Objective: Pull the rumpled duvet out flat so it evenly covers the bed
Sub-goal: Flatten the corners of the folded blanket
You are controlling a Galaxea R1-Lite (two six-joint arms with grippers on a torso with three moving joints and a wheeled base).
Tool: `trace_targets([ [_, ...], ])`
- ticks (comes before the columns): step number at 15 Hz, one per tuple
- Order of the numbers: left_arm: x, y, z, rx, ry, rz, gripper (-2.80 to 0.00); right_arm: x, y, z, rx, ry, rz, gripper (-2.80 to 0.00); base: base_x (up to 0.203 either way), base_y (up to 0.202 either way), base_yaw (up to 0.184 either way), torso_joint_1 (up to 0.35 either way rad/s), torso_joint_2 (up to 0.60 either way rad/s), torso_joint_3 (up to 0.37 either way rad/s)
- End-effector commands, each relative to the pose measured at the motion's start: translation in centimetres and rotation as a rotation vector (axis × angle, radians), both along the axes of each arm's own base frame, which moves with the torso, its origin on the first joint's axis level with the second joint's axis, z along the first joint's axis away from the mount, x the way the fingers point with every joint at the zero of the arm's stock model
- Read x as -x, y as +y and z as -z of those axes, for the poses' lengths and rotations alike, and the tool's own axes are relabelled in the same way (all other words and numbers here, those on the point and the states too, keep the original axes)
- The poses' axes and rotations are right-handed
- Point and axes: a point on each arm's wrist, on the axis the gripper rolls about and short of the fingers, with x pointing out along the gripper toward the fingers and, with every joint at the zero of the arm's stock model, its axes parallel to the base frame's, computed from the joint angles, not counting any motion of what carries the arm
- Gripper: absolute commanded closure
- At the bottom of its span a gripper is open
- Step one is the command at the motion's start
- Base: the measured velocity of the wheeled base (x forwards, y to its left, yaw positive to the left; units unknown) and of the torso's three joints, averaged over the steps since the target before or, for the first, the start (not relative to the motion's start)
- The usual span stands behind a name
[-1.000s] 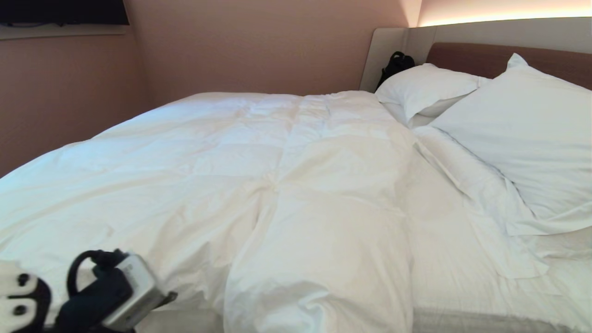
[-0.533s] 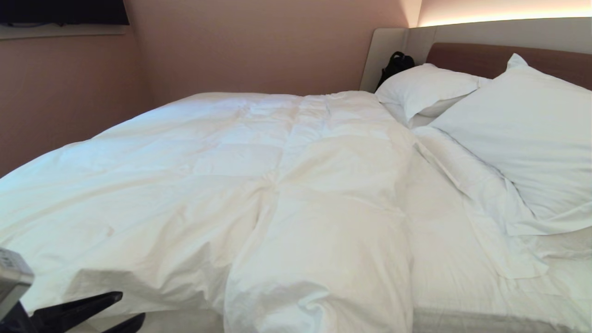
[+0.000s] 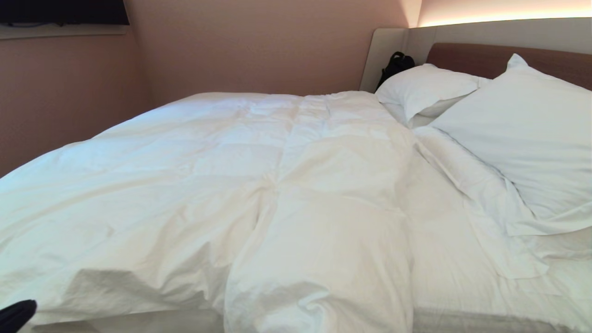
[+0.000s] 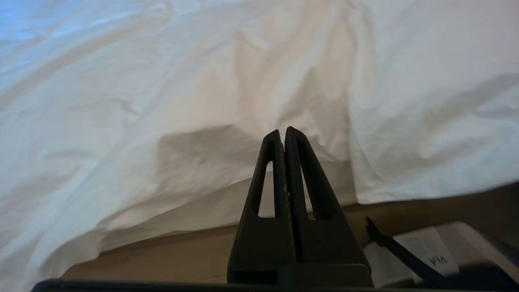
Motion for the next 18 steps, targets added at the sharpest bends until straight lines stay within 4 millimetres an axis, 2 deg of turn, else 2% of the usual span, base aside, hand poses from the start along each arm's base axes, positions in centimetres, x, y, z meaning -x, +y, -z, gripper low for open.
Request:
trace_targets([
  [1,2.1,1.2,0.2,0.047,-0.092,-0.12,0.0,0.0,0.0,0.0,0.0,0.003,-0.001,0.0,0.0,0.0,0.0,0.0,0.0,0.0],
  [6,4.1,1.4,1.4,0.064,-0.174,-0.372,0.0,0.0,0.0,0.1,0.0,0.003,0.0,0.0,0.0,0.0,0.0,0.0,0.0,0.0],
  [9,3.8,1.2,2.5,0.072,-0.16,-0.462,0.0,0.0,0.0,0.0,0.0,0.002,0.0,0.0,0.0,0.0,0.0,0.0,0.0,0.0],
  [11,3.9,1.1,2.6,0.078,-0.204,-0.5,0.0,0.0,0.0,0.0,0.0,0.0,0.0,0.0,0.0,0.0,0.0,0.0,0.0,0.0],
  [14,5.4,1.0,3.6,0.095,-0.289,-0.521,0.0,0.0,0.0,0.0,0.0,0.0,-0.001,0.0,0.0,0.0,0.0,0.0,0.0,0.0],
  [18,6.1,0.8,6.9,0.08,-0.329,-0.473,0.0,0.0,0.0,0.0,0.0,0.001,-0.001,0.0,0.0,0.0,0.0,0.0,0.0,0.0],
])
